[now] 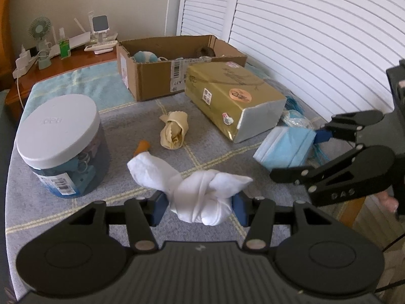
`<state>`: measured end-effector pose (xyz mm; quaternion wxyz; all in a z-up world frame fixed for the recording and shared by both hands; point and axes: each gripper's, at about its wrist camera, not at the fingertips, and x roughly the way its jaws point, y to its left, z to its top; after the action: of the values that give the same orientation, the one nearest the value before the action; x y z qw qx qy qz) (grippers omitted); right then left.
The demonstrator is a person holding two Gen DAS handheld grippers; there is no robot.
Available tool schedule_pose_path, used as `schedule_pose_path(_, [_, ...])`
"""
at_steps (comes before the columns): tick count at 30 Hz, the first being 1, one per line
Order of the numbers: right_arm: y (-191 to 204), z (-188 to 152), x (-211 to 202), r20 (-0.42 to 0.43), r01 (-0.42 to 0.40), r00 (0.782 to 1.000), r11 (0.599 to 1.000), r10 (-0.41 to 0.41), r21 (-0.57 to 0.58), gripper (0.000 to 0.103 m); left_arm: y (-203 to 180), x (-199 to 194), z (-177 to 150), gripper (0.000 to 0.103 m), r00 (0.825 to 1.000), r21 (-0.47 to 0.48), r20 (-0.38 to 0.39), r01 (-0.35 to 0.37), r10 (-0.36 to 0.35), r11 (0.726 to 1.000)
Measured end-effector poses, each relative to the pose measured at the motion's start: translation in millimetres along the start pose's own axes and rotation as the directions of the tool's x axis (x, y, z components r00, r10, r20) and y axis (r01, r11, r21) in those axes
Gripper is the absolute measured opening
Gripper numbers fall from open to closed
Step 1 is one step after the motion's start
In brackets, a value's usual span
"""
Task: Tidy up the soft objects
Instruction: 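Carry the blue mask into the cardboard box and open the right tool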
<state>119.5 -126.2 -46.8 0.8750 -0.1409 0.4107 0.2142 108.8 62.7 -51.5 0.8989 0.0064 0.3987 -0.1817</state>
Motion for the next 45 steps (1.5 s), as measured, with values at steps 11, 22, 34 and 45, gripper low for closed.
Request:
schedule_pose_path(11, [-16,30,-42,0.114,-0.008,0.993,1.0,0.008,-0.001,0.078,1,-9,7,0.053,1.0,0.027,0.003,0.007,-0.007,1.0])
schedule_pose_path(22, [-58,117,-22,0.211,0.047,0.976,0.999,-0.046,0.0,0.078,6,-18,19,0.053,0.999,0.037,0.043,0.017,-0.018,0.999])
schedule_pose_path(34, [-89,197,64,0.153,0.044,0.987,0.999,-0.044,0.004,0.078,15,-11,27,0.053,0.999,0.011,0.044,0.004,-0.005,1.0])
schedule_pose_path(45, [-93,213,127,0.093,0.044,0.995,0.998,-0.047,0.037,0.103,25,-4,30,0.053,1.0,-0.018,0.022,-0.014,0.014,1.0])
